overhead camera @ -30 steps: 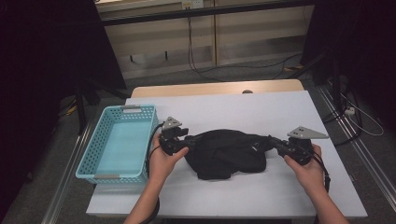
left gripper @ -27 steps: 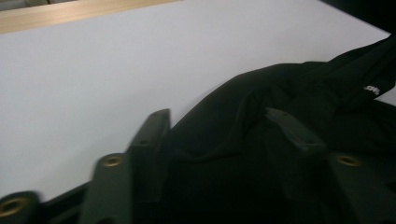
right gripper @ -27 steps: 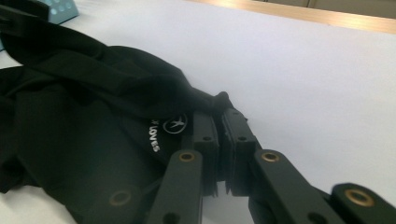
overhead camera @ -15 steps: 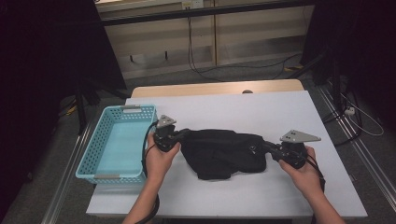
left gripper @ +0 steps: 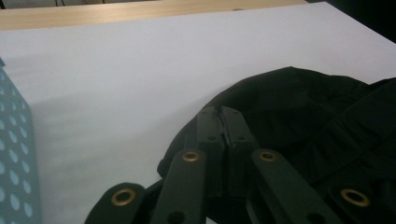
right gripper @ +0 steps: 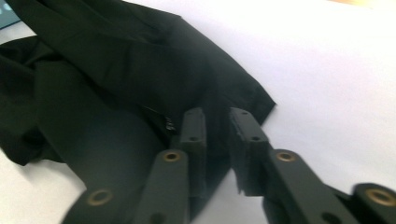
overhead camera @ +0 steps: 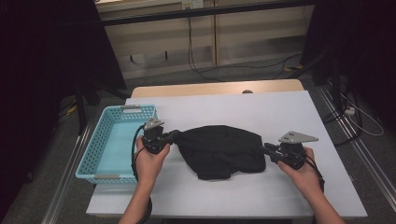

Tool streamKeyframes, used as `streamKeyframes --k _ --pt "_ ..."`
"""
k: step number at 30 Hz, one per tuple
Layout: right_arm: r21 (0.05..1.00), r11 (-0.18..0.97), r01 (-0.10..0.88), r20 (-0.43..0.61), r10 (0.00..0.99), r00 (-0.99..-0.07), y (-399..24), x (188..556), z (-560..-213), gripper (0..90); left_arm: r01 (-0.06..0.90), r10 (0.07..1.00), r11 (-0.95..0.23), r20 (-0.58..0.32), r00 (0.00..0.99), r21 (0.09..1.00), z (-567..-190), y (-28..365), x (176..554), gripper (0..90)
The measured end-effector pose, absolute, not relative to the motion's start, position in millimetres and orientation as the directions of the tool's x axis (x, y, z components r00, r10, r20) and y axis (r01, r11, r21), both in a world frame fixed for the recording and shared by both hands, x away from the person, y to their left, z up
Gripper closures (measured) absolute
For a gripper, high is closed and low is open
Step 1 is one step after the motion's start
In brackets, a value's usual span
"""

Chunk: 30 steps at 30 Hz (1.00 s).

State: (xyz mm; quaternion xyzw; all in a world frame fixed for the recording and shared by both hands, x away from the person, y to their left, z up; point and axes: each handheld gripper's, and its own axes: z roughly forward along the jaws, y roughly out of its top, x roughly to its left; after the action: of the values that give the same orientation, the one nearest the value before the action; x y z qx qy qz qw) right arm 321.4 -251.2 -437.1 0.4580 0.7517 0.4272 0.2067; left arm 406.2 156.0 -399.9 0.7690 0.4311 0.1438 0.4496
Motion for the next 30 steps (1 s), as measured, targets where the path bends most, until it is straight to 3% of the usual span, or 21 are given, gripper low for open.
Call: streamKeyframes --k 3,6,10,13,15,18,26,30 --pt "0.835 0.216 0.507 0.069 0.871 -0.486 -244.1 322.3 -435.9 55.9 0.537 0.791 -0.227 -0.168 0.589 0.813 -399.4 155.6 405.7 87.6" --pt "0.831 0.211 0.515 0.078 0.872 -0.484 -234.7 327.1 -438.8 45.5 0.543 0.79 -0.228 -0.172 0.588 0.809 -399.2 155.6 405.1 87.6" --pt "0.816 0.233 0.529 0.078 0.862 -0.501 -222.9 334.9 -444.2 44.6 0.543 0.791 -0.229 -0.171 0.588 0.808 -399.2 156.1 404.8 87.7" --pt "0.805 0.229 0.547 0.093 0.863 -0.497 -221.8 338.6 -447.7 51.6 0.544 0.791 -0.226 -0.173 0.587 0.808 -399.0 156.8 404.4 87.7" --pt "0.799 0.247 0.549 0.082 0.859 -0.506 -224.6 338.8 -447.8 69.4 0.545 0.792 -0.224 -0.175 0.585 0.808 -398.9 157.1 404.3 87.7" --pt "0.804 0.241 0.543 0.094 0.851 -0.516 -232.3 337.0 -445.5 81.6 0.546 0.791 -0.216 -0.183 0.583 0.809 -398.6 157.6 404.0 87.7" --pt "0.873 0.141 0.467 0.108 0.878 -0.466 -266.4 327.4 -422.8 84.2 0.558 0.773 -0.213 -0.211 0.598 0.802 -399.4 152.9 402.1 88.0" --pt "0.871 0.131 0.474 0.112 0.885 -0.451 -274.0 325.4 -423.3 84.3 0.559 0.756 -0.231 -0.214 0.618 0.796 -404.3 145.9 402.3 87.9"
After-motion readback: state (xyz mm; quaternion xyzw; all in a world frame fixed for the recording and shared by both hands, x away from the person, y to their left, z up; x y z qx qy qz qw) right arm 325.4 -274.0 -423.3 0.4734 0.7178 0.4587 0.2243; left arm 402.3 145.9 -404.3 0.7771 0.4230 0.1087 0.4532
